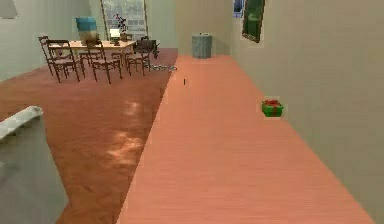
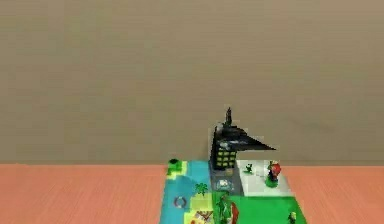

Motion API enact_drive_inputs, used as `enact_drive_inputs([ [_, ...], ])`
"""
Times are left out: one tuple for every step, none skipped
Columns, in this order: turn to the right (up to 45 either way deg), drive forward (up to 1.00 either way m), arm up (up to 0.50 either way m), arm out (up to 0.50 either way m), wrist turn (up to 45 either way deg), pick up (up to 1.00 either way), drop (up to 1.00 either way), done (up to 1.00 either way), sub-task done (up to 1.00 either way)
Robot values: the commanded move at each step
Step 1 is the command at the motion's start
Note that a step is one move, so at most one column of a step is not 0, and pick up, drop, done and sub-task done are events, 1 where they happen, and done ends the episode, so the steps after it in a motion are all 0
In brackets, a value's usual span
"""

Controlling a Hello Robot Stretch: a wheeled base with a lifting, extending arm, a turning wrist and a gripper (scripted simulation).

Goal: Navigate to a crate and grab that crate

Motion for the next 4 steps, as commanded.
enact_drive_inputs([
  [-12.0, 0.00, 0.00, 0.00, 0.0, 0.00, 0.00, 0.00, 0.00],
  [0.0, 1.00, 0.00, 0.00, 0.0, 0.00, 0.00, 0.00, 0.00],
  [-12.0, 0.00, 0.00, 0.00, 0.0, 0.00, 0.00, 0.00, 0.00],
  [0.0, 0.15, 0.00, 0.00, 0.0, 0.00, 0.00, 0.00, 0.00],
])
